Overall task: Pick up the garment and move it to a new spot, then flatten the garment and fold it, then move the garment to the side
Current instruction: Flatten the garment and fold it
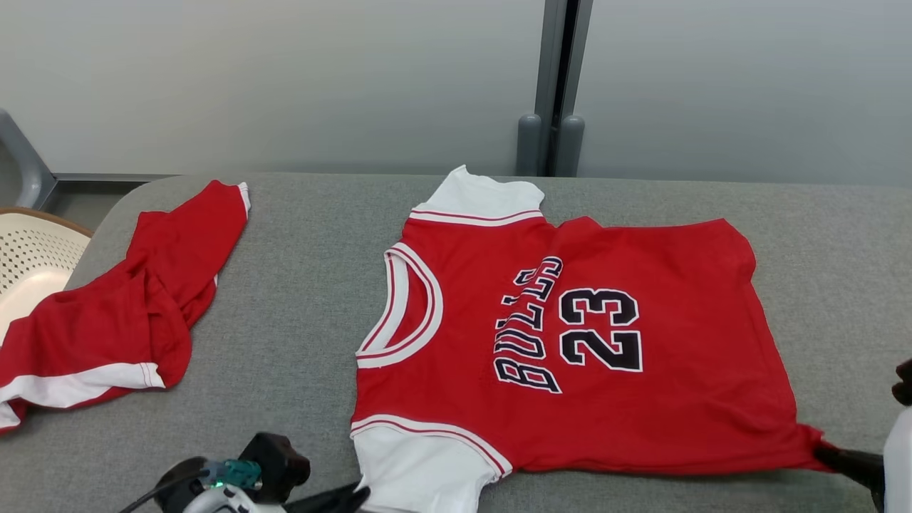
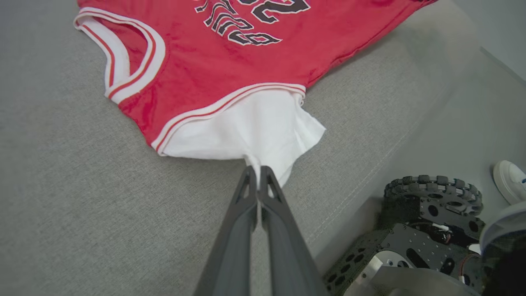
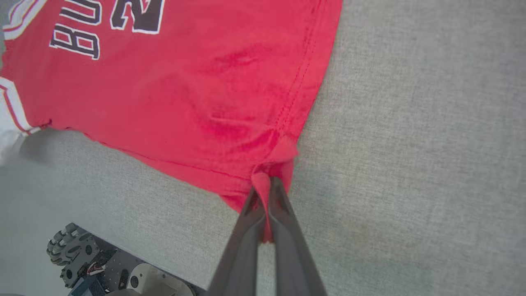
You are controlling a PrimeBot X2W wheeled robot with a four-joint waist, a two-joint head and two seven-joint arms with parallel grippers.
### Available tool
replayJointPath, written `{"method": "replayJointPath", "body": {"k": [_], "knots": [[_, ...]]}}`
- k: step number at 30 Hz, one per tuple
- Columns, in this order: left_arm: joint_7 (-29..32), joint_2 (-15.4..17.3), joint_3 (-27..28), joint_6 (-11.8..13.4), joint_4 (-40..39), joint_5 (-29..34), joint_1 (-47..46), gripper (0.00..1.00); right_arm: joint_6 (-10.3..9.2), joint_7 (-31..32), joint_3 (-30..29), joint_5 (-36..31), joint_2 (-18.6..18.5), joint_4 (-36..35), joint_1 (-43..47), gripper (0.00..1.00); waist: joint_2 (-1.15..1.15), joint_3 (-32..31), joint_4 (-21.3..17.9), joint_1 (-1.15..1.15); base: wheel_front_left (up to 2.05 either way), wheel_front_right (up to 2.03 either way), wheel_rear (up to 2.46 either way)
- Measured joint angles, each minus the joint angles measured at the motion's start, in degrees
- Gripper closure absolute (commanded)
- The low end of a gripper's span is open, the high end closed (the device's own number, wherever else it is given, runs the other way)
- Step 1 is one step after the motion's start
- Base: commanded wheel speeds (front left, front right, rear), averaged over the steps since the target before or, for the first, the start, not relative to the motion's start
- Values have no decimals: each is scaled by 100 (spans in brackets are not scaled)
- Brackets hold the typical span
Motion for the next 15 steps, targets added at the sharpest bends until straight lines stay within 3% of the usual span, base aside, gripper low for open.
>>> {"method": "replayJointPath", "body": {"k": [8, 15], "knots": [[52, -35, 171, 44, -59, 248, -604, 100, 0, -20, -230, -141, 12, 23, -495, 100, 0, 190, -43, 0, 0, 0, 0], [-125, -259, 353, 41, 164, 664, -1464, 100, 0, 67, -448, -303, 202, 253, -1082, 100, 0, 528, -83, 0, 0, 0, 0]]}}
